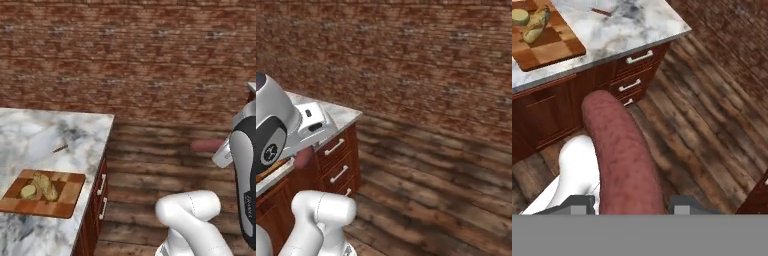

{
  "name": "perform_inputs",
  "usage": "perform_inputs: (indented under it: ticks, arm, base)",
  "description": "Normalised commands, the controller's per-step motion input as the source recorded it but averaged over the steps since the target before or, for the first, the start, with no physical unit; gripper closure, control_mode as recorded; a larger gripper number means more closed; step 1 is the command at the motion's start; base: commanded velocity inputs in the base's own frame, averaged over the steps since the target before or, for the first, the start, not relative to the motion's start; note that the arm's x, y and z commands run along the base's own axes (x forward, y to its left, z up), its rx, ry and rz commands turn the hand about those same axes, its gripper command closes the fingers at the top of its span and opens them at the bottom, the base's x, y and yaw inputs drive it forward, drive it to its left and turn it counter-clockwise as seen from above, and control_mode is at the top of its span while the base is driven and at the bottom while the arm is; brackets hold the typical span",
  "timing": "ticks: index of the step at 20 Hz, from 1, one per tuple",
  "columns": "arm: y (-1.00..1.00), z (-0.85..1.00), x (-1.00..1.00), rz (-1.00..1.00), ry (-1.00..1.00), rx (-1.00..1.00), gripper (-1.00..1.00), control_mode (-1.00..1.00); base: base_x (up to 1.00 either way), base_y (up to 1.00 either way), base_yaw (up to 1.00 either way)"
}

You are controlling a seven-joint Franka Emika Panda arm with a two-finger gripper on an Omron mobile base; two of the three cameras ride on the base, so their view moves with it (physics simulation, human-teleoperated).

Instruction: Retrieve the sausage and cheese from the fridge and place them on the cutting board on the counter.

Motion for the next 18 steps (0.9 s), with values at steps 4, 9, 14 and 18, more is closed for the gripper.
perform_inputs:
  ticks: [4, 9, 14, 18]
  arm:
    - [0.00, 0.00, 0.00, 0.00, 0.00, 0.00, 1.00, 1.00]
    - [0.00, 0.00, 0.00, 0.00, 0.00, 0.00, 1.00, 1.00]
    - [0.00, 0.00, 0.00, 0.00, 0.00, 0.00, 1.00, 1.00]
    - [0.00, 0.00, 0.00, 0.00, 0.00, 0.00, 1.00, 1.00]
  base:
    - [0.54, 0.00, 1.00]
    - [0.48, 0.00, 1.00]
    - [0.56, -0.14, 0.98]
    - [0.97, -0.36, 0.66]
